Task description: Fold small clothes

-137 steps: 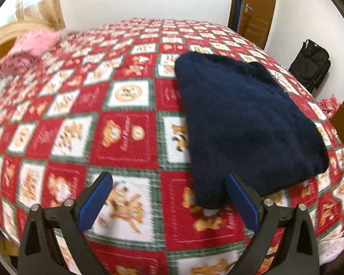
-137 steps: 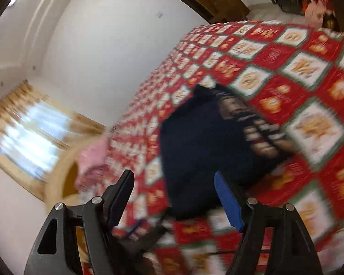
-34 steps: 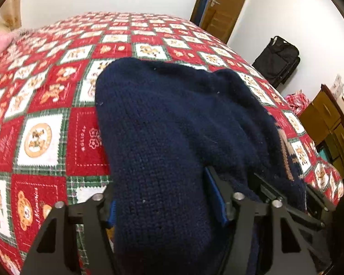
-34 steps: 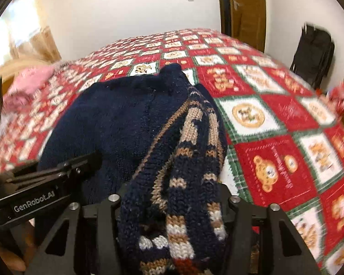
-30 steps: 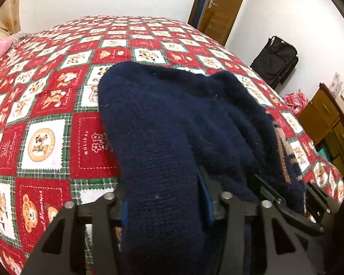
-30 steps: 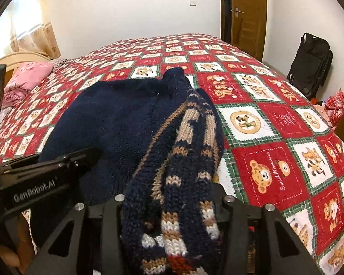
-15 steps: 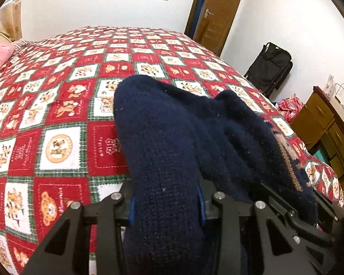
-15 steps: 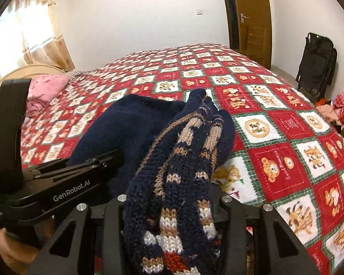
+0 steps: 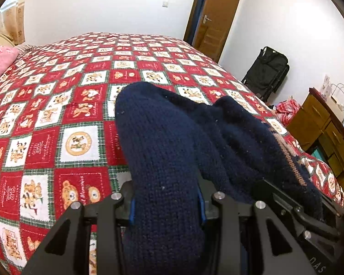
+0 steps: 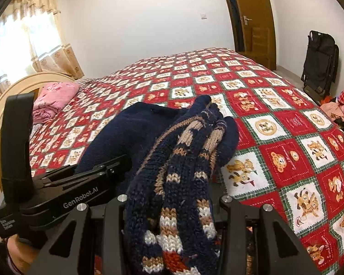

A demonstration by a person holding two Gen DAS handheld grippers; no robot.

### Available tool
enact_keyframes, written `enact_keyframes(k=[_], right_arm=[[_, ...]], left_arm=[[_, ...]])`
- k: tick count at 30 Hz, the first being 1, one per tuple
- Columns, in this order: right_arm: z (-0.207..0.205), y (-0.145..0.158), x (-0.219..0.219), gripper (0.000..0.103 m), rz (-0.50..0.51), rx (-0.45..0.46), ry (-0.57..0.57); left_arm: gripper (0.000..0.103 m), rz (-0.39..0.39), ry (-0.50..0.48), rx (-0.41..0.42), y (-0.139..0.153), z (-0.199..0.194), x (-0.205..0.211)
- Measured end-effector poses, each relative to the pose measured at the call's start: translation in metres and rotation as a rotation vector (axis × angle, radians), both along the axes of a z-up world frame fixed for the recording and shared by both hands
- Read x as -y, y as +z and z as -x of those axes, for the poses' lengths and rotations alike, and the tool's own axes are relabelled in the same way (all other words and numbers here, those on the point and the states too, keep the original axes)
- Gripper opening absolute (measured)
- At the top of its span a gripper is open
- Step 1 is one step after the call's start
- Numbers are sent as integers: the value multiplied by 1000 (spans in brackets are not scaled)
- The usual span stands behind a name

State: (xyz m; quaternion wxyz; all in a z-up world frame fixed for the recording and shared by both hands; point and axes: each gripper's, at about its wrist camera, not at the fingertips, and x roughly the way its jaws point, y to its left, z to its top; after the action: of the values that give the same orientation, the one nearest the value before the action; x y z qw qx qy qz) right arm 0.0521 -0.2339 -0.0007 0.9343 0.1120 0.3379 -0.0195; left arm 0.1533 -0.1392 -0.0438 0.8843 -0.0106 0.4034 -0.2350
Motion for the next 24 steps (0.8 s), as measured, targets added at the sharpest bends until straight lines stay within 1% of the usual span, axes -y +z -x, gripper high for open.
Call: enact_keyframes(k=[4,11,18,24], right_arm=[[-2,11,-18,41,10,24,31],[-16,21,-55,41,18,49,99],[-44,22,-97,41,-11,53,179],[-67,22,-132,41,-21,59,238]], left_arm=[[40,14,22,18,7,2,-15],[40,21,87,45,16,-3,-49],[40,13,170,56,19,-18,-92],[40,-19,229,84,23,-28,-127]])
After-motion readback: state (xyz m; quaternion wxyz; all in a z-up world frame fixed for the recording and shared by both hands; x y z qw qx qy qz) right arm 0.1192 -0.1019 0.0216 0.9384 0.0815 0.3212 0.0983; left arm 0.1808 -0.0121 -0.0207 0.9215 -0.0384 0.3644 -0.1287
